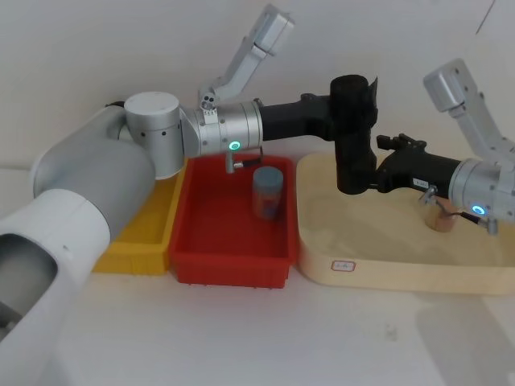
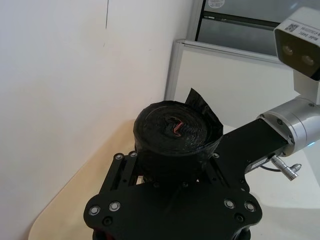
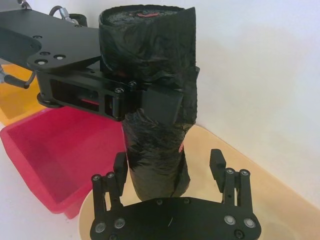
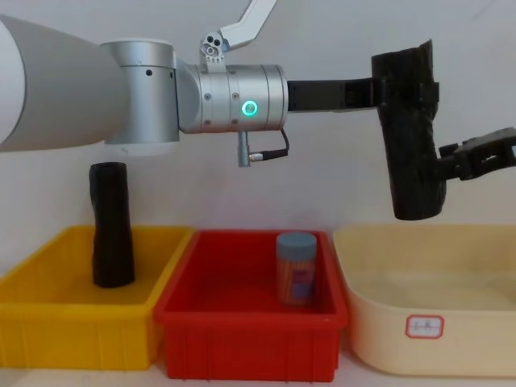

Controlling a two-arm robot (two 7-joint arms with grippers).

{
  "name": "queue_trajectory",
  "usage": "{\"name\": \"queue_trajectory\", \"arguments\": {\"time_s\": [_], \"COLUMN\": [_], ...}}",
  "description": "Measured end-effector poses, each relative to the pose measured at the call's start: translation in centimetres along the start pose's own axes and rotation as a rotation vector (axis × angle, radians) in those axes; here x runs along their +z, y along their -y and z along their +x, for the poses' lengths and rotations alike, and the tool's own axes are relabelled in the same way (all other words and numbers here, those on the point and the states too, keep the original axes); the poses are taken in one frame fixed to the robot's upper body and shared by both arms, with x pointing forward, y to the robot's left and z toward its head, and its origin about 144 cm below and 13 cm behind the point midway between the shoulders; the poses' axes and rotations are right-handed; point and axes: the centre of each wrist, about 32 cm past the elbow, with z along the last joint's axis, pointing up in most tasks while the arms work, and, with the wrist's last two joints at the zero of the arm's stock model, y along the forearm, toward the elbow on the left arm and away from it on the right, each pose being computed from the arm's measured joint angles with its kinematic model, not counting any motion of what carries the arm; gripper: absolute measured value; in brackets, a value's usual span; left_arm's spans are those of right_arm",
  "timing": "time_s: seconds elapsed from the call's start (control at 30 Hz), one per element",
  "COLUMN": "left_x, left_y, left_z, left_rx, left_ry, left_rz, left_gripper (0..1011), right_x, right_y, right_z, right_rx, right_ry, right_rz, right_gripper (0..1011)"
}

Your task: Pick up the garbage bag with the one hand and transfer it to the other hand.

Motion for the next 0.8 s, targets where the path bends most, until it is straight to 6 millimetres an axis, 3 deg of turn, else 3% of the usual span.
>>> {"name": "queue_trajectory", "arguments": {"time_s": [0.8], "left_x": [0.0], "left_y": [0.0], "left_z": [0.0], "left_rx": [0.0], "left_ry": [0.0], "left_rz": [0.0], "left_gripper": [437], "right_x": [0.6], "right_y": [-1.1], "right_z": [-0.2], "right_rx": [0.052], "right_ry": [0.049], "right_rz": [0.022], "right_gripper": [1000]}}
